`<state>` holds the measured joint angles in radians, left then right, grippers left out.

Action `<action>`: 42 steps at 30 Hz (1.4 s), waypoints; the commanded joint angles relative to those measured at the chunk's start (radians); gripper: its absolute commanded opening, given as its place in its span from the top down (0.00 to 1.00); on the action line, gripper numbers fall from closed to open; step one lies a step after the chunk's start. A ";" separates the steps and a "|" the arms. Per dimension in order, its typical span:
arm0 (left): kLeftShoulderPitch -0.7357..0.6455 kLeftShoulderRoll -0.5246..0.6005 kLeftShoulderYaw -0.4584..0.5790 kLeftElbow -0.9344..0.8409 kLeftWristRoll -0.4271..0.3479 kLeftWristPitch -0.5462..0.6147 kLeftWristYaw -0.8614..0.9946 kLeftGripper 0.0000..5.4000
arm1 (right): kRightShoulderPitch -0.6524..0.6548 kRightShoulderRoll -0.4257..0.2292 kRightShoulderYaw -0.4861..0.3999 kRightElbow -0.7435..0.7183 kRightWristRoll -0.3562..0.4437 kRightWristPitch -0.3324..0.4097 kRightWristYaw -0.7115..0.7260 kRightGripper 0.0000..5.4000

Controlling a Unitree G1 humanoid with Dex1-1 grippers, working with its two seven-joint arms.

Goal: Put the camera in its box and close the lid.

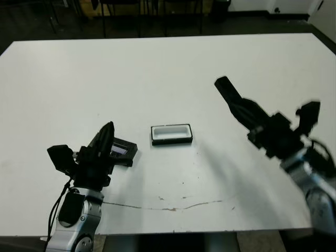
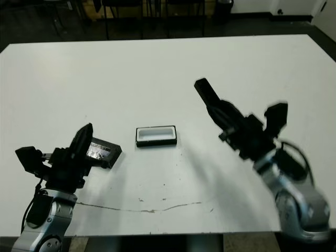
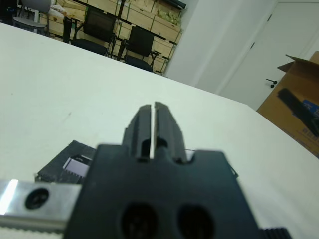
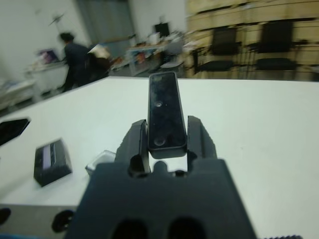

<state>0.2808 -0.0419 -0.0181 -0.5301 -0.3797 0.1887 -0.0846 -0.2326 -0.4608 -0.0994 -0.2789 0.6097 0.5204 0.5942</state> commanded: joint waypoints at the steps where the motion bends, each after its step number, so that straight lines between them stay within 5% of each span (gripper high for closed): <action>1: 0.001 0.005 0.018 0.009 -0.010 0.003 0.000 1.00 | -0.128 -0.065 0.075 0.178 -0.070 -0.040 0.164 0.90; 10: -0.021 0.017 0.066 0.003 -0.032 0.007 -0.001 1.00 | -0.437 -0.096 0.280 0.605 -0.298 -0.246 0.561 0.90; 16: -0.024 0.016 0.065 0.009 -0.026 0.009 -0.002 1.00 | -0.625 -0.048 0.386 0.851 -0.405 -0.300 0.770 0.90; 27: -0.030 0.011 0.058 0.017 -0.025 0.009 -0.002 1.00 | -0.761 0.063 0.497 1.031 -0.595 -0.411 0.845 0.90; 42: -0.022 0.012 0.043 0.017 -0.022 0.016 -0.004 1.00 | -0.773 0.114 0.483 1.094 -0.646 -0.483 0.868 0.90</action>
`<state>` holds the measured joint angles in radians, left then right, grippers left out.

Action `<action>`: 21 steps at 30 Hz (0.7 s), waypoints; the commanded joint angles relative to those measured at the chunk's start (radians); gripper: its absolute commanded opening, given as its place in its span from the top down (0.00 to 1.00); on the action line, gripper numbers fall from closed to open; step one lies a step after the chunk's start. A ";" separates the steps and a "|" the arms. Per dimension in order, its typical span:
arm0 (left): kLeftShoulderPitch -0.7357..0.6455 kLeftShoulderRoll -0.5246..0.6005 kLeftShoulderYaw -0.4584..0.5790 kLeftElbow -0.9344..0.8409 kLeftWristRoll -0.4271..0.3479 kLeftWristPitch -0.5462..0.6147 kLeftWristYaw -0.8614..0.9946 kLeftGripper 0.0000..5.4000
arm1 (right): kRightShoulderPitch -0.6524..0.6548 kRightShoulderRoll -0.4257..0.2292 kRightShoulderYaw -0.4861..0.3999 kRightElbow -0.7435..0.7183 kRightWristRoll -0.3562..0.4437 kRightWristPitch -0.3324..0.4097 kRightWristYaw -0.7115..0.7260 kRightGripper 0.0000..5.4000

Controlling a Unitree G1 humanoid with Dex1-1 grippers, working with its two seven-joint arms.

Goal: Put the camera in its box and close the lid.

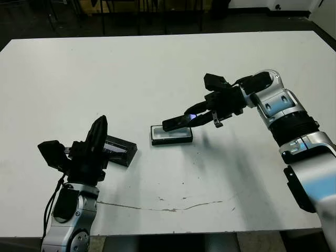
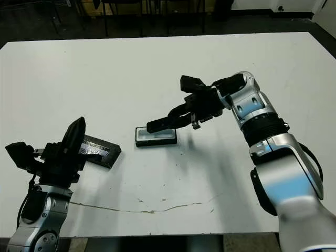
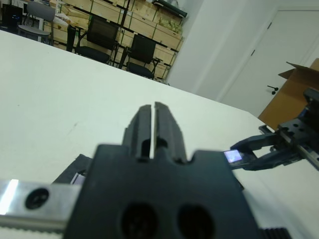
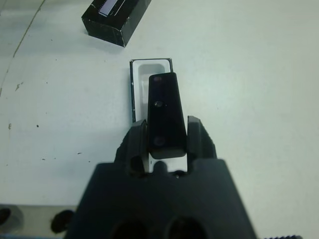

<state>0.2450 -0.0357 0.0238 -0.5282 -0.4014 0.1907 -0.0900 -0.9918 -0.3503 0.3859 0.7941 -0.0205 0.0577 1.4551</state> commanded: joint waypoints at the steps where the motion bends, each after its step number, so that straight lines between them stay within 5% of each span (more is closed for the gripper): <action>1: 0.014 0.005 0.000 0.014 -0.001 0.015 0.003 1.00 | -0.014 0.004 -0.002 0.023 -0.017 -0.022 0.006 0.90; 21: 0.011 0.006 -0.011 0.019 0.015 0.021 0.009 1.00 | -0.018 0.037 -0.013 0.095 -0.011 -0.016 0.103 0.90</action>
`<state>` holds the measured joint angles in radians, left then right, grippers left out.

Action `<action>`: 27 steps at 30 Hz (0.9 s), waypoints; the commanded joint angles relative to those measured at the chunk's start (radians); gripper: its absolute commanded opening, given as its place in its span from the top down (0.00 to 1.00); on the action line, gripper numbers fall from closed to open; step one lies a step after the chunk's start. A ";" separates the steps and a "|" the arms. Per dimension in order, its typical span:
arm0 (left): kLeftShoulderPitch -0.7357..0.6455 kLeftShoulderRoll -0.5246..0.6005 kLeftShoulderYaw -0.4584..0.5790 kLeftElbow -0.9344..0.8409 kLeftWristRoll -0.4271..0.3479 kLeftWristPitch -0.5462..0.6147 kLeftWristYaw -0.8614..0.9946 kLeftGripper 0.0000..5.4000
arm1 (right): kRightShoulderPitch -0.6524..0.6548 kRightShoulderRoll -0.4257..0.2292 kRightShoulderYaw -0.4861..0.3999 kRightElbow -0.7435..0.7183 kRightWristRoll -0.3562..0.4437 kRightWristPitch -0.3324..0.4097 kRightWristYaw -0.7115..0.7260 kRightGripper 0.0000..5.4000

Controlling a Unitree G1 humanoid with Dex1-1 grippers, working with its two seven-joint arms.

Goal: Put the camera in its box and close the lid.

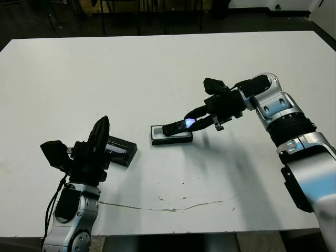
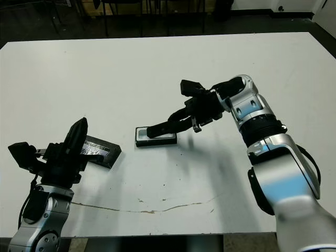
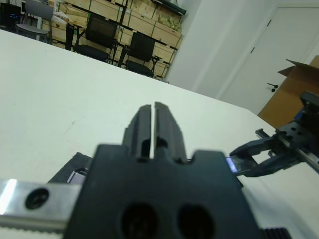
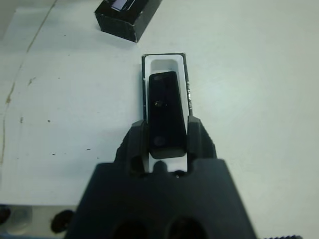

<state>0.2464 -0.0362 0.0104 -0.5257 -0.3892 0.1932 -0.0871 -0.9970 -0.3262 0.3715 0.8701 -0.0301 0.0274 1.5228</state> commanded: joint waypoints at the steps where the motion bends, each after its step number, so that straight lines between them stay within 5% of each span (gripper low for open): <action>1: 0.009 0.006 0.002 0.016 -0.001 0.023 0.006 1.00 | -0.015 0.015 0.003 0.023 -0.002 0.018 0.042 0.90; 13: 0.014 0.003 -0.009 0.010 0.022 0.023 0.019 1.00 | 0.012 0.025 -0.006 0.009 -0.013 -0.018 -0.015 0.90; 27: 0.017 -0.006 -0.014 0.011 0.012 0.026 0.022 1.00 | 0.092 0.048 0.028 -0.176 -0.043 0.099 -0.124 0.90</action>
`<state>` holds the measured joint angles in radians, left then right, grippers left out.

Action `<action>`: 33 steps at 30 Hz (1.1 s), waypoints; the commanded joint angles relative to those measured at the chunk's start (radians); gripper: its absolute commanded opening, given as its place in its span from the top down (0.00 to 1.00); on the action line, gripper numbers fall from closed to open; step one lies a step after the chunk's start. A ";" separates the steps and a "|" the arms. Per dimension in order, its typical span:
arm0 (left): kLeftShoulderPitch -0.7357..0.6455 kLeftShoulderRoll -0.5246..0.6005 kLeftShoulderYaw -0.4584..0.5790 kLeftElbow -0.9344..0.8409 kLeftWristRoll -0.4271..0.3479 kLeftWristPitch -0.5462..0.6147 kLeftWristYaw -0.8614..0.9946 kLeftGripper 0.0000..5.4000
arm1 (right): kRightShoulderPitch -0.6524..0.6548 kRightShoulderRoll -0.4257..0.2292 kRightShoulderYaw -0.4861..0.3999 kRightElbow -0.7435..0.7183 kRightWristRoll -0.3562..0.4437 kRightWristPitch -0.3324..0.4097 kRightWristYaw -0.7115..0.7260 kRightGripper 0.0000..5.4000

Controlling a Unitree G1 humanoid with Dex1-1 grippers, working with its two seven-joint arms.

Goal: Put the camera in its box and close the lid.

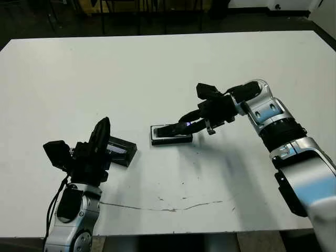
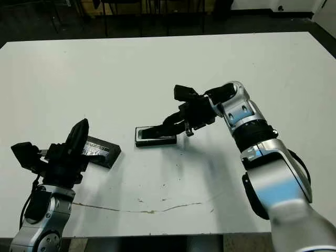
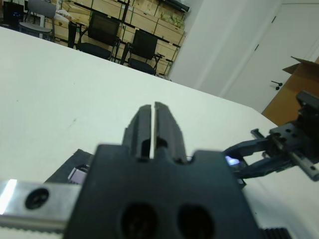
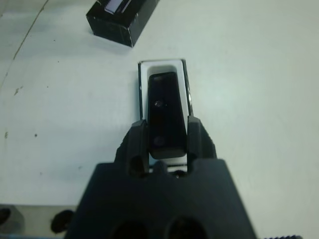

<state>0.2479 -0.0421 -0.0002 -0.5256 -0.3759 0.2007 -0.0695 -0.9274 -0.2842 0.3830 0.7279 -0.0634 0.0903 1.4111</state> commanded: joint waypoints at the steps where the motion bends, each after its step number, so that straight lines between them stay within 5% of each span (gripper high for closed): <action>1: 0.016 0.000 -0.004 0.010 -0.002 0.020 0.006 1.00 | 0.026 0.007 0.019 -0.047 -0.011 0.048 -0.016 0.90; 16: 0.021 -0.003 -0.007 0.012 0.006 0.017 0.009 1.00 | 0.043 -0.001 0.082 -0.133 -0.049 0.077 -0.017 0.90; 18: 0.021 0.000 -0.007 0.012 0.012 0.016 0.010 1.00 | 0.023 -0.020 0.110 -0.120 -0.067 -0.054 0.019 0.83; 21: 0.020 0.001 -0.003 0.019 0.006 0.007 -0.001 1.00 | 0.008 -0.043 0.120 -0.127 -0.091 -0.125 0.002 0.75; 29: 0.017 0.001 -0.002 0.025 0.005 0.007 -0.005 1.00 | 0.086 -0.137 0.108 -0.389 -0.290 -0.128 -0.295 0.49; 33: 0.020 0.006 -0.003 0.023 0.016 0.006 -0.003 1.00 | 0.123 -0.180 0.074 -0.475 -0.296 -0.122 -0.351 0.35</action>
<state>0.2555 -0.0439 -0.0035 -0.5175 -0.3684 0.1999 -0.0739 -0.8297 -0.4421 0.4733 0.2732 -0.3633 -0.0349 1.0686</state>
